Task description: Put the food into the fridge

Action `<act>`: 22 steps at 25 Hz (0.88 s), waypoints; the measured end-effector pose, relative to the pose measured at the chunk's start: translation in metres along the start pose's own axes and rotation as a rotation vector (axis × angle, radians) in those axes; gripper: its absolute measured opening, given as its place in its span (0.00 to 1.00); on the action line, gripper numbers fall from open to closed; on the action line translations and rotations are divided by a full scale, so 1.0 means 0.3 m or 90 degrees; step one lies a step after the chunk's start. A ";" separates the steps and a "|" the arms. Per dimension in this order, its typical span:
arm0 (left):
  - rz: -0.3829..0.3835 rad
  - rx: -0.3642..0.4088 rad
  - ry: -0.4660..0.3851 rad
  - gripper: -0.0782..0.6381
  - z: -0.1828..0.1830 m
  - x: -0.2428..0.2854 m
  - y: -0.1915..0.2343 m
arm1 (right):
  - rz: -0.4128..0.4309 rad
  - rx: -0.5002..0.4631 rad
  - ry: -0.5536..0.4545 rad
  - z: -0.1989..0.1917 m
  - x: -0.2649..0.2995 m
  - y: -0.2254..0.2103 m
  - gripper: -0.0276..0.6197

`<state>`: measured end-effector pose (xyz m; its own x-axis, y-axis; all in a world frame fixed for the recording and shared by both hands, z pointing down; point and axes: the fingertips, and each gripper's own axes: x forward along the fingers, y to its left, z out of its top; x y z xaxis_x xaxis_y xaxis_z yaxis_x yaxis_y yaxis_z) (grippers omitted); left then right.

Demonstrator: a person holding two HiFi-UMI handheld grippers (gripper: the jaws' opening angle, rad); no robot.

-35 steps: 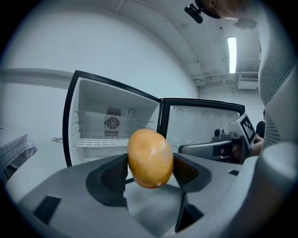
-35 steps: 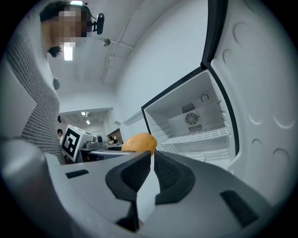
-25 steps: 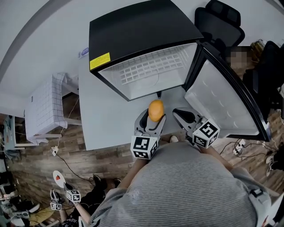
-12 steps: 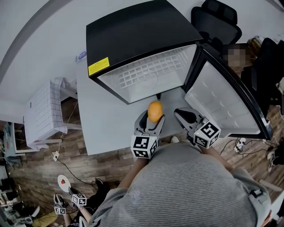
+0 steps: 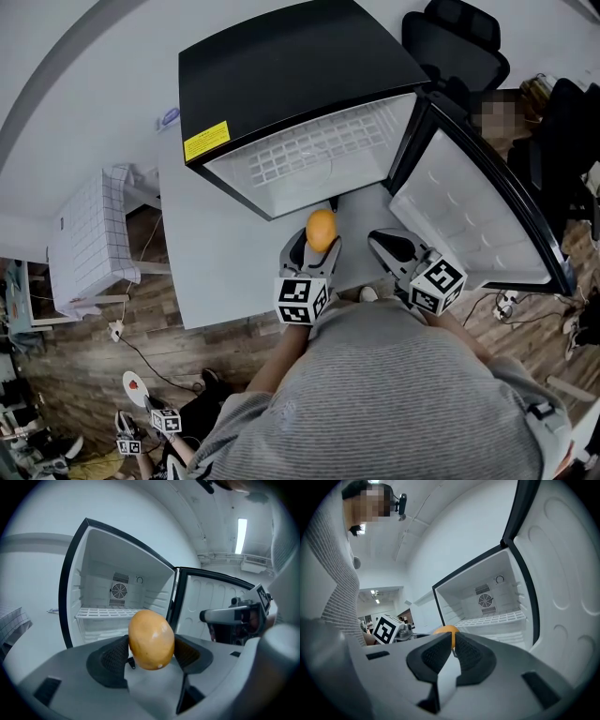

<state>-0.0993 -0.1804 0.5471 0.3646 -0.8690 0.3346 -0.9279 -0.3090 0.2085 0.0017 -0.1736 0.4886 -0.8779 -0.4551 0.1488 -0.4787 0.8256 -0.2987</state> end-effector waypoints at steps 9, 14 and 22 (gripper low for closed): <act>0.014 0.033 0.030 0.54 -0.047 0.116 0.117 | -0.013 -0.004 0.008 0.000 -0.006 -0.005 0.06; 0.031 0.042 0.059 0.54 -0.086 0.203 0.201 | -0.018 -0.006 0.012 -0.005 -0.004 -0.004 0.06; 0.049 0.052 0.096 0.54 -0.121 0.306 0.292 | -0.032 -0.011 0.018 -0.009 -0.008 -0.012 0.06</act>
<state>-0.1442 -0.2731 0.6294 0.2944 -0.8251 0.4822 -0.9544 -0.2797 0.1041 0.0056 -0.1746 0.4918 -0.8530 -0.4862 0.1900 -0.5216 0.8079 -0.2744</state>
